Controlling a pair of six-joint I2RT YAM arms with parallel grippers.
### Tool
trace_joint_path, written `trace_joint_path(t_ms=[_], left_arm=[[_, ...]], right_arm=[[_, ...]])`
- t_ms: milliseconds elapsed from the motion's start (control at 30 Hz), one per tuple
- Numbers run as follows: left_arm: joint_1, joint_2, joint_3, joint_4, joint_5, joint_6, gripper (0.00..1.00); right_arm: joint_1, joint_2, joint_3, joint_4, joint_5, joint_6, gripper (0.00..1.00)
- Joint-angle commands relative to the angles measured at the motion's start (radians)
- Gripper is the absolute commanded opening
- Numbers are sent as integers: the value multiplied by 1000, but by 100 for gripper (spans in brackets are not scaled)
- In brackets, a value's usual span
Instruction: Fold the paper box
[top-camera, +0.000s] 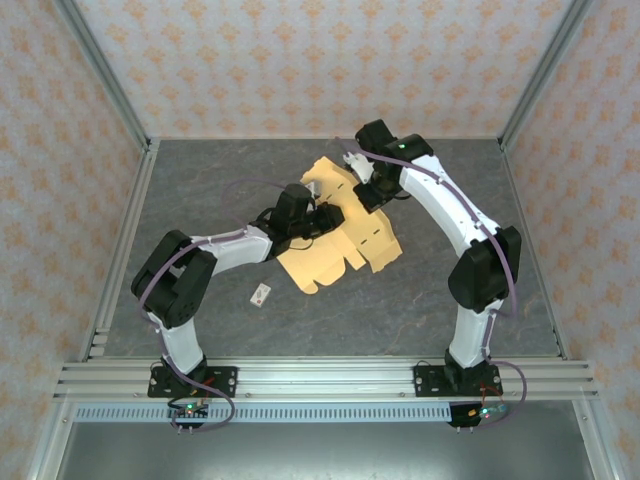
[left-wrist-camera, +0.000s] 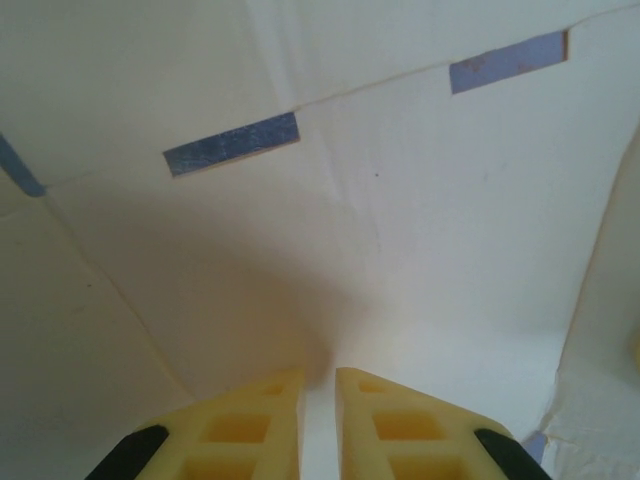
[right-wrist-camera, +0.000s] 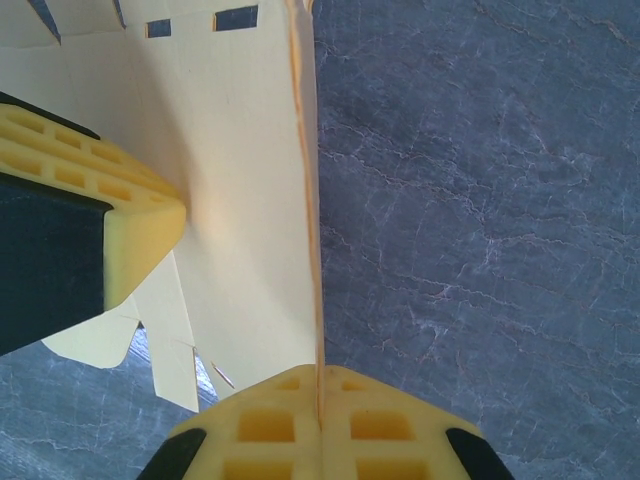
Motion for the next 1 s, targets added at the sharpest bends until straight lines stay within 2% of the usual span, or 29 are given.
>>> trace_joint_path(t_ms=[0,733,967], left_arm=[[-3,-3,15,-15,-39,3,15],[-2,71,55,-56,-49,28,13],[7,89,61,-89,-73,15,12]], right_arm=[[2,4,32,-30,34,18,0],[4,117,94,-76,97,54,0],[-17,174,99,-58,47,55,0]])
